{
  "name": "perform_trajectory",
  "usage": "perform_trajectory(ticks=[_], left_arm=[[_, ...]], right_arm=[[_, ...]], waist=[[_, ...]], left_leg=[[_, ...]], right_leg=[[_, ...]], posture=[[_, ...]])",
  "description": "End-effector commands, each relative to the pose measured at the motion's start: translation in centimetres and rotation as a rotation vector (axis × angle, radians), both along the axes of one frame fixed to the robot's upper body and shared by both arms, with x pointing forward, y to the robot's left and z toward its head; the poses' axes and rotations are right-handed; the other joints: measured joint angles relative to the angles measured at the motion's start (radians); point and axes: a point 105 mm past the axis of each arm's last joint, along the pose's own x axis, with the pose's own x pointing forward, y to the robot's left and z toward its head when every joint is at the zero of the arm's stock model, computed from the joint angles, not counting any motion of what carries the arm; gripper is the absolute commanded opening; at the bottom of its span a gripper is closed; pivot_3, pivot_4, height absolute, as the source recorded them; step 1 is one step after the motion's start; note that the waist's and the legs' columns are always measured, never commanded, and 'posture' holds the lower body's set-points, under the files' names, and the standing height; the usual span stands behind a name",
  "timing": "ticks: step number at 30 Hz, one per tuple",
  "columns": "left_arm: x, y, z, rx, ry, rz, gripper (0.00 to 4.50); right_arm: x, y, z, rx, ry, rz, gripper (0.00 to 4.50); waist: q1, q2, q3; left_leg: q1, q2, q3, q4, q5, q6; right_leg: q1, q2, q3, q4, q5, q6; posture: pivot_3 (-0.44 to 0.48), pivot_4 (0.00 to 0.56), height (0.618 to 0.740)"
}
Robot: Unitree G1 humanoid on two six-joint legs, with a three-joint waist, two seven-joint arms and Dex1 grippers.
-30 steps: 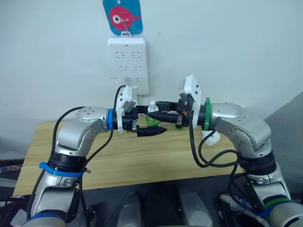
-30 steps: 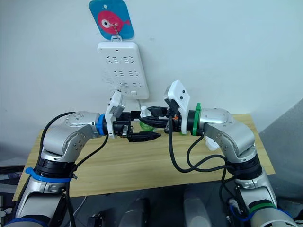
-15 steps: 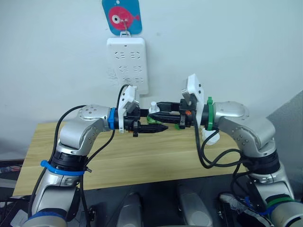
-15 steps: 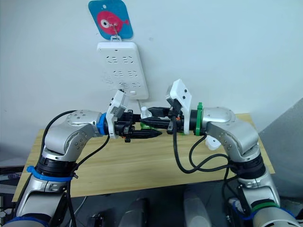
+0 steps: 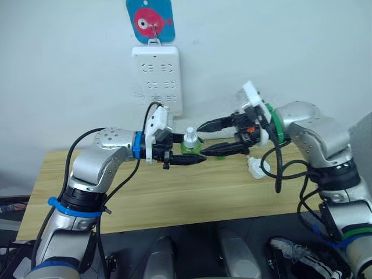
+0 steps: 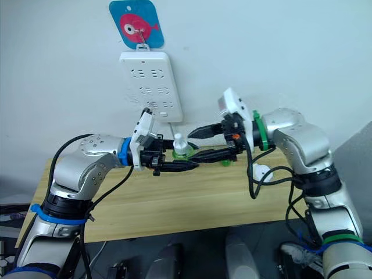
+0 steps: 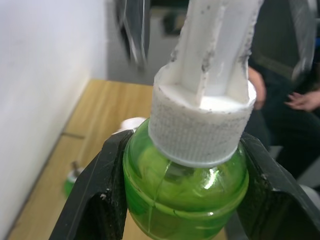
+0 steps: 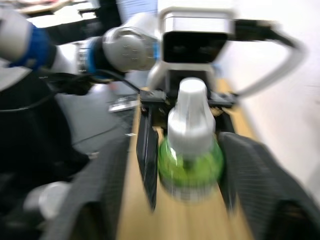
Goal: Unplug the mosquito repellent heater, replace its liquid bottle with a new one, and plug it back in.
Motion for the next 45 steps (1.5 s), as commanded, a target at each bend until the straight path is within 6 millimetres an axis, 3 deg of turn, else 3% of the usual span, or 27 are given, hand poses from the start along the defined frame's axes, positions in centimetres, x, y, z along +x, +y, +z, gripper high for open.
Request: perform_trajectory(ticks=[1,3,7,15,18,23,26,30,38,42,44,45], left_arm=[[0.2,-0.1,0.4,-0.033,-0.051,0.046,2.34],[0.7,-0.3,0.1,-0.046,-0.071,0.089,2.34],[0.9,-0.7,-0.2,-0.062,-0.081,0.111,2.34],[1.1,-0.9,-0.1,-0.072,-0.086,0.113,2.34],[1.1,-1.0,-0.1,-0.072,-0.084,0.109,2.34],[1.0,-0.9,-0.1,-0.076,-0.085,0.108,2.34],[1.0,-0.9,0.0,-0.077,-0.085,0.107,2.34],[0.8,-0.9,0.1,-0.076,-0.084,0.084,2.34],[-1.6,-0.5,-0.5,0.006,-0.048,-0.072,2.34],[-1.8,-0.5,-0.3,0.011,-0.060,-0.075,2.34],[-1.6,-0.4,-0.1,0.005,-0.065,-0.061,2.34],[-1.6,-0.4,-0.1,0.001,-0.068,-0.052,2.34]], right_arm=[[-0.6,-0.3,1.4,0.104,-0.117,-0.150,4.26],[-0.7,0.2,0.8,0.161,-0.161,-0.310,4.26],[-1.1,2.2,-0.4,0.219,-0.173,-0.465,4.26],[-1.1,4.1,-1.4,0.266,-0.085,-0.534,4.26],[-1.0,4.2,-1.4,0.280,-0.059,-0.528,3.70],[-2.0,4.4,-2.5,0.195,-0.048,-0.426,1.81],[-2.3,4.5,-2.7,0.164,-0.037,-0.366,0.99],[-1.8,4.3,-2.4,0.103,-0.067,-0.255,1.00],[-0.1,2.4,-0.8,-0.163,-0.089,0.222,1.00],[-0.5,1.7,-0.7,-0.216,-0.050,0.303,1.00],[-0.1,1.5,-0.5,-0.201,-0.061,0.264,1.00],[0.2,1.4,-0.4,-0.178,-0.066,0.230,1.35]], waist=[[0.000,0.000,0.000],[0.000,0.000,-0.001],[-0.002,0.000,-0.001],[0.001,0.001,-0.002],[0.000,0.001,-0.002],[0.000,0.001,-0.002],[0.000,0.001,-0.002],[0.000,0.001,-0.002],[-0.002,0.001,-0.002],[0.003,0.001,-0.002],[0.003,0.001,-0.002],[0.003,0.001,-0.002]], left_leg=[[0.000,0.000,0.000,0.000,0.000,0.000],[0.000,0.001,0.000,0.000,0.000,0.000],[0.000,0.001,0.001,0.000,0.000,0.000],[0.000,0.001,0.001,0.001,0.000,0.000],[0.000,0.001,0.001,0.001,0.000,0.000],[0.000,0.001,0.001,0.001,0.000,0.001],[0.001,0.001,0.001,0.000,-0.001,0.002],[0.001,0.001,0.001,0.001,-0.002,0.003],[0.002,0.001,0.002,0.000,-0.002,0.004],[0.001,0.001,0.000,0.000,-0.002,0.003],[0.000,0.001,0.000,0.000,0.000,0.000],[0.000,0.000,0.000,0.000,0.000,0.000]], right_leg=[[0.000,0.000,0.000,0.000,0.000,0.000],[0.000,0.001,0.000,0.001,0.000,0.000],[-0.001,0.001,0.001,0.002,0.000,0.000],[0.000,0.001,0.001,0.002,0.000,0.000],[0.000,0.001,0.001,0.002,0.000,0.000],[0.000,0.001,0.001,0.002,0.000,0.000],[0.000,0.002,0.001,0.002,0.000,0.000],[0.000,0.002,0.001,0.002,0.000,0.000],[0.001,0.002,0.001,0.000,0.000,0.000],[0.001,0.002,0.000,0.000,0.000,0.000],[0.001,0.001,0.000,0.000,0.000,0.000],[0.001,0.000,0.000,0.000,0.000,0.000]], posture=[[-0.157,0.182,0.725],[-0.164,0.182,0.725],[-0.174,0.184,0.725],[-0.168,0.183,0.725],[-0.163,0.183,0.725],[-0.157,0.182,0.725],[-0.156,0.183,0.725],[-0.155,0.182,0.725],[-0.117,0.182,0.725],[-0.107,0.176,0.725],[-0.110,0.177,0.725],[-0.113,0.174,0.725]])
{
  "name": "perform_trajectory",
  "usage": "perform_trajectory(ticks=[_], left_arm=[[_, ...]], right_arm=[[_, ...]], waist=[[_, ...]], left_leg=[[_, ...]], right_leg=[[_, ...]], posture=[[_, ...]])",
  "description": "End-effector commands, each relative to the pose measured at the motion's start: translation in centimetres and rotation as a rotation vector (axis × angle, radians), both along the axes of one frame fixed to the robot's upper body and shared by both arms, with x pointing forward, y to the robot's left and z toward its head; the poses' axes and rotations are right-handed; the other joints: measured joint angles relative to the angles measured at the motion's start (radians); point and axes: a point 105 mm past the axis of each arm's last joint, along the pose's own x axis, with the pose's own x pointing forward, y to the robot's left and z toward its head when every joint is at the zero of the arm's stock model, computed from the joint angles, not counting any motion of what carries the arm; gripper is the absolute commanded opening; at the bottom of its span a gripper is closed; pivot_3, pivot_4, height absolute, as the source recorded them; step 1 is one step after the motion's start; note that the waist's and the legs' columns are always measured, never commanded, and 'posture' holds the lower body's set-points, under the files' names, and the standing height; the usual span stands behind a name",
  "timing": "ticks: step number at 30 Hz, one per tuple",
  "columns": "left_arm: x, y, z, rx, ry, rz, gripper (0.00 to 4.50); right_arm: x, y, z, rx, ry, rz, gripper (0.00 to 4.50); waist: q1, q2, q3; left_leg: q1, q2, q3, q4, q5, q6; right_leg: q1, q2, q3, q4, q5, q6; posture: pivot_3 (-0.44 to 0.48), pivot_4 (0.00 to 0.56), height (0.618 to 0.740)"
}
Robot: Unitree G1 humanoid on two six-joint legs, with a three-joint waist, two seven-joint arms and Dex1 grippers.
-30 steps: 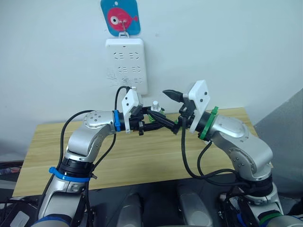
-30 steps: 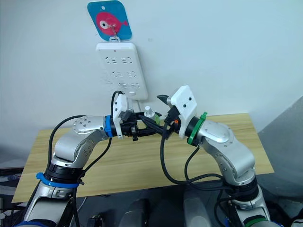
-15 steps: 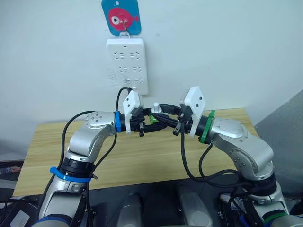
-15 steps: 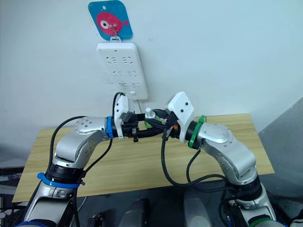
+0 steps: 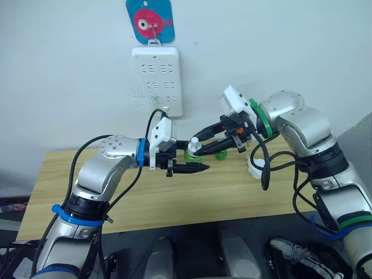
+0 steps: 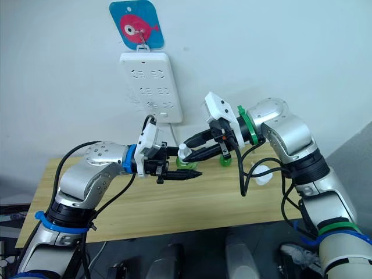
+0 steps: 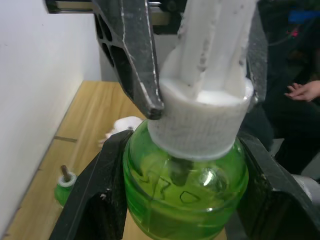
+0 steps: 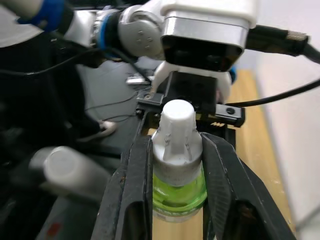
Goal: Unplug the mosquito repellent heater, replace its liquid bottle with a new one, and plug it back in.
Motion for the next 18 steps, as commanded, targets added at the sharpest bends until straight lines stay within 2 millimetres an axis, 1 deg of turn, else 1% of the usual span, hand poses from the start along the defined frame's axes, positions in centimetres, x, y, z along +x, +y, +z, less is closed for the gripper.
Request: perform_trajectory(ticks=[1,2,3,4,5,6,9,12,15,16,18], left_arm=[[0.5,1.0,1.0,-0.027,-0.036,0.059,2.34],[0.6,1.0,1.0,-0.034,-0.038,0.073,2.34],[0.7,1.1,0.9,-0.041,-0.040,0.087,2.34],[0.8,1.1,0.9,-0.048,-0.040,0.099,2.34],[0.8,1.2,0.8,-0.054,-0.040,0.108,2.34],[0.9,1.1,0.7,-0.059,-0.041,0.116,2.34],[1.1,1.0,0.6,-0.070,-0.049,0.130,2.34],[1.1,0.8,0.4,-0.064,-0.063,0.127,2.34],[1.2,0.6,0.5,-0.069,-0.062,0.118,2.34],[1.3,0.5,0.5,-0.069,-0.064,0.115,2.34],[1.3,0.4,0.6,-0.070,-0.067,0.108,2.34]], right_arm=[[0.8,-1.8,0.9,0.041,-0.033,-0.090,1.71],[1.1,-2.3,1.1,0.058,-0.048,-0.130,1.95],[1.3,-3.0,1.5,0.083,-0.072,-0.179,2.34],[1.2,-3.6,1.9,0.109,-0.086,-0.221,2.66],[1.1,-4.0,2.3,0.138,-0.089,-0.258,3.10],[0.8,-4.2,2.5,0.167,-0.087,-0.291,3.33],[-0.6,-4.1,1.7,0.227,-0.092,-0.386,4.46],[-0.8,-2.3,0.8,0.319,-0.130,-0.513,4.50],[-1.5,-0.3,0.3,0.360,-0.125,-0.544,4.50],[-1.4,0.3,0.1,0.366,-0.129,-0.551,4.50],[-0.8,0.8,0.0,0.375,-0.140,-0.585,4.50]], waist=[[0.000,0.000,0.000],[0.003,0.000,0.000],[0.006,0.000,0.000],[0.007,0.000,0.000],[0.007,0.000,0.000],[0.007,0.000,0.000],[0.006,0.000,0.000],[0.000,0.000,-0.002],[-0.007,0.000,-0.002],[-0.006,0.000,-0.002],[-0.005,0.000,-0.003]], left_leg=[[0.000,0.000,0.000,0.000,0.000,0.000],[0.000,0.000,0.000,0.000,0.000,0.000],[0.000,0.000,-0.001,0.000,0.000,0.000],[0.000,0.000,0.000,0.001,0.000,0.000],[0.000,0.000,0.000,0.001,0.000,0.000],[0.000,0.000,0.000,0.001,0.000,0.000],[0.000,0.000,0.000,0.000,0.000,0.000],[0.000,0.001,0.000,0.000,0.000,0.000],[0.001,0.001,0.002,0.000,0.000,0.000],[0.002,0.001,0.002,0.000,0.000,0.000],[0.002,0.001,0.001,0.001,0.000,0.000]], right_leg=[[0.000,0.000,0.000,0.000,0.000,0.000],[0.000,0.000,0.000,0.000,0.000,0.000],[0.000,0.000,0.000,0.001,0.000,0.000],[0.000,0.000,0.000,0.001,0.000,0.000],[0.000,0.000,0.000,0.001,0.000,0.000],[0.000,0.000,0.000,0.001,0.000,0.000],[0.000,0.000,0.000,0.001,0.000,0.000],[0.000,0.001,0.000,0.001,0.000,0.000],[-0.001,0.001,0.002,0.004,0.000,0.000],[-0.001,0.001,0.003,0.004,0.000,0.000],[0.000,0.001,0.002,0.004,0.000,0.000]], posture=[[-0.114,0.173,0.725],[-0.114,0.173,0.725],[-0.120,0.175,0.725],[-0.124,0.176,0.725],[-0.124,0.176,0.725],[-0.127,0.174,0.725],[-0.134,0.174,0.725],[-0.145,0.173,0.725],[-0.151,0.171,0.725],[-0.156,0.170,0.725],[-0.153,0.170,0.725]])
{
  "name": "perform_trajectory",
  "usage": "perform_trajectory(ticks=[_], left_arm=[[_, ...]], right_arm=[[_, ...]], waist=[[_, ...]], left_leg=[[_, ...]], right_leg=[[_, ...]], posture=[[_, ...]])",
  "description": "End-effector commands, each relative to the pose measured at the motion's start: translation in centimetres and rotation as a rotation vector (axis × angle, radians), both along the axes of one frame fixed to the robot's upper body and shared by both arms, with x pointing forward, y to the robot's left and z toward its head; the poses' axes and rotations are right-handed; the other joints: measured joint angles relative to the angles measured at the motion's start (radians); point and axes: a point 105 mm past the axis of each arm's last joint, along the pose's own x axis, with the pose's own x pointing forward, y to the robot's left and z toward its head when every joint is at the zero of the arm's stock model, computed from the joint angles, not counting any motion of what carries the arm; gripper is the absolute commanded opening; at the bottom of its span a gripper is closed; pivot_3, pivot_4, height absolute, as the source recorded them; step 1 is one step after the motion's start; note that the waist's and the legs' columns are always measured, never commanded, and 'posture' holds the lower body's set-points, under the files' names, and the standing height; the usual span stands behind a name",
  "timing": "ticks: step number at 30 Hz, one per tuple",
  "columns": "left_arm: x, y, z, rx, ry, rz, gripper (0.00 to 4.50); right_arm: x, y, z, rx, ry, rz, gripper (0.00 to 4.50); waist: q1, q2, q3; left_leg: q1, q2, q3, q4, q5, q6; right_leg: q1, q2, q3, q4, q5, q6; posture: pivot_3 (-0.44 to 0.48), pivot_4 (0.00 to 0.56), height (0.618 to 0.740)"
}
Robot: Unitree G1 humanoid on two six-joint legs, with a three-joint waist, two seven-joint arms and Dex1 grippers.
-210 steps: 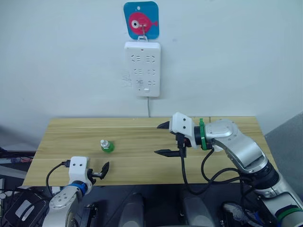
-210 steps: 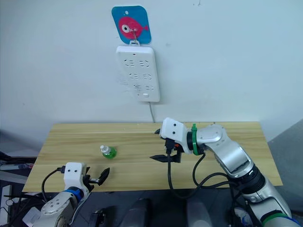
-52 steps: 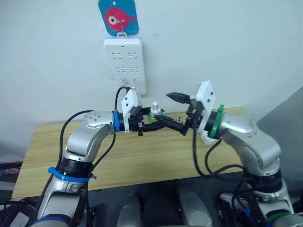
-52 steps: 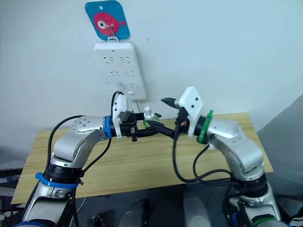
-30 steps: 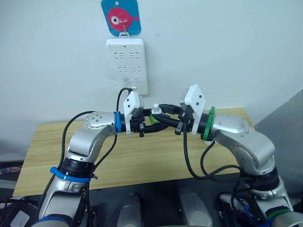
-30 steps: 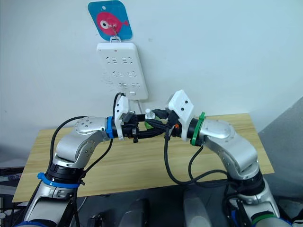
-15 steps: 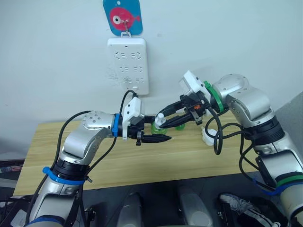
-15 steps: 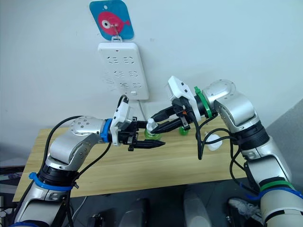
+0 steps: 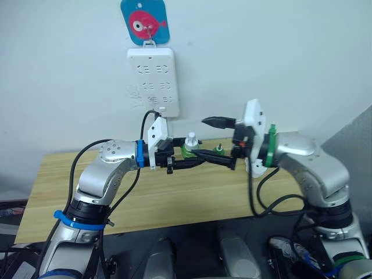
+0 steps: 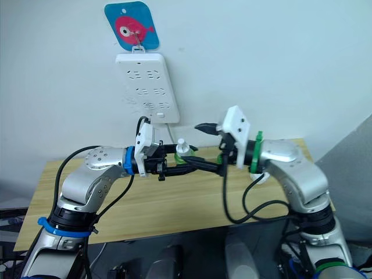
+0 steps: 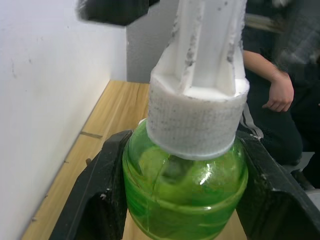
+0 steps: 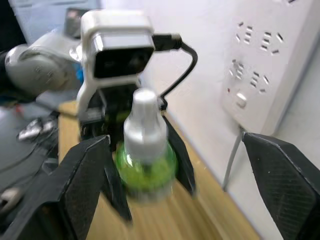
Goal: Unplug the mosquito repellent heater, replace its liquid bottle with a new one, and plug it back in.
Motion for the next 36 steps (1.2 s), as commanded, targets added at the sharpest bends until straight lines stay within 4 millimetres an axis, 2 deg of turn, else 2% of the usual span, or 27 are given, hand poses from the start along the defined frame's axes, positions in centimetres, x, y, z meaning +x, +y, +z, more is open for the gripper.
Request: perform_trajectory(ticks=[1,5,8,15,17,20,23,29,32,36], left_arm=[[-0.1,-0.3,0.8,-0.007,-0.044,-0.023,2.34],[-0.2,-0.5,0.8,-0.007,-0.044,-0.027,2.34],[-0.4,-0.5,0.7,-0.009,-0.045,-0.028,2.34],[-0.2,-0.3,0.6,-0.016,-0.045,-0.006,2.34],[-0.2,-0.3,0.6,-0.019,-0.045,-0.003,2.34],[-0.2,-0.3,0.5,-0.019,-0.044,-0.003,2.34],[-0.2,-0.4,0.5,-0.019,-0.043,-0.005,2.34],[-0.3,-0.7,0.6,-0.021,-0.045,-0.017,2.34],[-0.3,-0.8,0.6,-0.021,-0.046,-0.021,2.34],[-0.4,-0.8,0.5,-0.023,-0.044,-0.020,2.34]], right_arm=[[0.6,0.6,0.9,0.011,-0.076,-0.064,4.50],[1.3,0.8,0.9,0.006,-0.079,-0.077,4.50],[1.7,0.1,1.0,0.003,-0.065,-0.079,4.50],[0.9,-4.3,0.4,-0.121,0.018,-0.023,4.50],[0.5,-4.8,0.3,-0.150,0.027,0.001,4.50],[-0.3,-3.9,0.7,-0.119,0.039,0.043,4.50],[-0.9,-1.6,1.0,-0.059,0.029,0.067,4.50],[0.3,0.9,0.8,-0.012,0.007,0.024,4.50],[1.3,1.1,1.0,0.004,-0.004,-0.008,4.50],[1.8,-0.4,1.0,-0.013,0.009,-0.024,4.50]], waist=[[0.002,0.000,-0.001],[0.005,0.000,-0.002],[0.003,0.000,-0.002],[0.008,0.000,-0.002],[0.007,0.000,-0.002],[-0.001,0.000,-0.002],[-0.004,0.000,-0.003],[0.005,0.000,-0.004],[0.005,0.000,-0.004],[0.004,0.000,-0.005]], left_leg=[[0.000,0.000,0.000,0.000,0.000,0.000],[-0.001,-0.001,0.000,0.000,0.000,0.000],[0.000,-0.001,0.000,-0.001,0.000,0.000],[-0.001,-0.001,-0.001,0.000,-0.002,0.004],[-0.001,-0.001,0.000,0.000,-0.002,0.004],[0.000,0.000,0.000,0.000,-0.002,0.004],[0.001,0.001,0.000,-0.001,-0.002,0.004],[0.000,0.000,0.000,0.000,-0.002,0.004],[0.000,-0.001,0.000,0.000,-0.002,0.003],[0.000,0.000,0.000,0.000,-0.002,0.003]], right_leg=[[0.000,0.000,0.000,0.000,0.000,0.000],[0.001,-0.001,0.000,-0.002,0.000,0.000],[0.000,-0.001,0.000,-0.002,0.000,0.000],[0.001,-0.001,-0.001,-0.003,0.000,0.000],[0.001,-0.001,-0.001,-0.003,0.000,0.000],[0.001,0.000,-0.001,-0.002,0.000,0.000],[0.001,0.001,0.000,-0.001,0.000,0.000],[0.001,0.000,0.000,-0.002,0.000,0.000],[0.001,0.000,0.000,-0.002,0.000,0.000],[0.001,0.000,-0.001,-0.002,0.000,0.000]], posture=[[-0.153,0.169,0.725],[-0.148,0.170,0.725],[-0.145,0.170,0.725],[-0.144,0.173,0.725],[-0.144,0.174,0.725],[-0.145,0.174,0.725],[-0.146,0.173,0.725],[-0.149,0.171,0.725],[-0.149,0.171,0.725],[-0.148,0.171,0.725]])
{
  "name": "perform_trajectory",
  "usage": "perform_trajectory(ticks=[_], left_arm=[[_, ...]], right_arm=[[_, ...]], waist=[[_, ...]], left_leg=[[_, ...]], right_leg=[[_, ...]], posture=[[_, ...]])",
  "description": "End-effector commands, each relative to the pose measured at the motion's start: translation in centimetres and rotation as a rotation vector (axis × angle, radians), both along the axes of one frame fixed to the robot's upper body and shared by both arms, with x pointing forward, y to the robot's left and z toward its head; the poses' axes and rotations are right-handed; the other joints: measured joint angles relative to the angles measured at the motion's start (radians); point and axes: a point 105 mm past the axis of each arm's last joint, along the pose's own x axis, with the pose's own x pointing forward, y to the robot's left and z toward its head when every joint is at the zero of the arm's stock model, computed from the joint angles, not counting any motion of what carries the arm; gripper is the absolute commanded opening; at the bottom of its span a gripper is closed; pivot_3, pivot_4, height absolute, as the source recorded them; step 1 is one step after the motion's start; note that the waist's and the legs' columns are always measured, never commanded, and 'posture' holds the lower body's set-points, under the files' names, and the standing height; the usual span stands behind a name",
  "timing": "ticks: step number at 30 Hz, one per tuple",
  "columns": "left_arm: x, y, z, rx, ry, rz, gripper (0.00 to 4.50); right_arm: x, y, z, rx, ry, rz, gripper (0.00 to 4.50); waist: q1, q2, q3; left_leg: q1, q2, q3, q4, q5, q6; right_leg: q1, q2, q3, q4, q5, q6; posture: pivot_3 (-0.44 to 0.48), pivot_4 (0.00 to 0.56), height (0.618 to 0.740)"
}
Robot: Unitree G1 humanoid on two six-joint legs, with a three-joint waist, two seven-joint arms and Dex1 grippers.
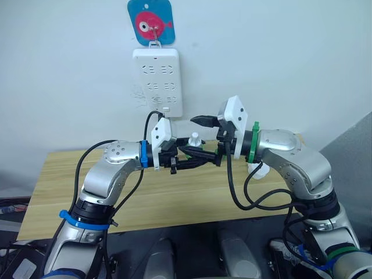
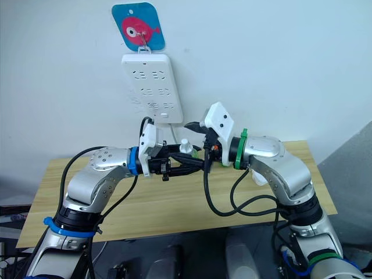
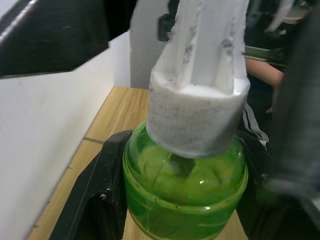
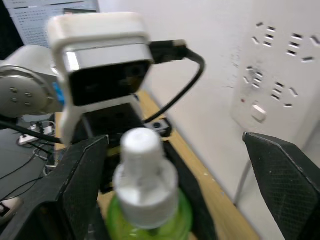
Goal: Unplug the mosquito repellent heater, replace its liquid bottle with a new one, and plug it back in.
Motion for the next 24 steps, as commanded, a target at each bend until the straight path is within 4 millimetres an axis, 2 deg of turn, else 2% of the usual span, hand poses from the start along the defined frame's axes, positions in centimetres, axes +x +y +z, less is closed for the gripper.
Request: perform_trajectory(ticks=[1,8,11,15,19,24], left_arm=[[-0.4,-0.1,0.7,-0.011,-0.037,-0.016,2.34],[-0.4,0.2,0.6,-0.008,-0.037,-0.004,2.34],[-0.4,0.3,0.5,-0.004,-0.035,-0.003,2.34],[-0.4,0.3,0.4,0.000,-0.034,-0.007,2.34],[-0.5,0.1,0.3,0.008,-0.039,-0.019,2.34],[-0.6,0.0,0.1,0.012,-0.040,-0.027,2.34]], right_arm=[[0.0,-1.9,1.1,0.000,-0.035,-0.005,4.50],[-0.6,-5.8,0.6,-0.097,0.021,-0.005,4.50],[-1.9,-6.6,0.6,-0.139,0.051,0.052,4.50],[-3.0,-5.2,1.5,-0.088,0.071,0.119,4.50],[-2.6,-3.0,1.9,-0.042,0.053,0.113,4.50],[-2.4,-1.6,1.9,-0.025,0.060,0.135,4.50]], waist=[[0.000,0.000,0.000],[-0.001,0.000,0.000],[-0.001,0.000,0.000],[-0.002,0.000,0.000],[-0.004,0.000,0.000],[0.001,0.000,-0.001]], left_leg=[[0.000,0.000,0.000,0.000,0.000,0.000],[0.000,0.000,0.000,0.000,0.000,0.000],[0.000,0.000,0.000,0.000,0.000,0.001],[0.000,0.000,0.000,0.000,0.000,0.001],[0.001,0.001,0.001,0.000,0.000,0.000],[0.000,0.000,0.000,0.000,0.000,0.000]], right_leg=[[0.000,0.000,0.000,0.000,0.000,0.000],[0.000,0.000,0.000,0.000,0.000,0.000],[0.000,0.000,0.000,0.000,0.000,0.000],[0.000,0.001,0.000,0.000,0.000,0.000],[0.000,0.001,0.000,0.000,0.000,0.000],[0.000,0.000,0.000,0.000,0.000,0.000]], posture=[[-0.146,0.172,0.725],[-0.148,0.175,0.725],[-0.149,0.175,0.725],[-0.152,0.173,0.725],[-0.152,0.173,0.725],[-0.148,0.169,0.725]])
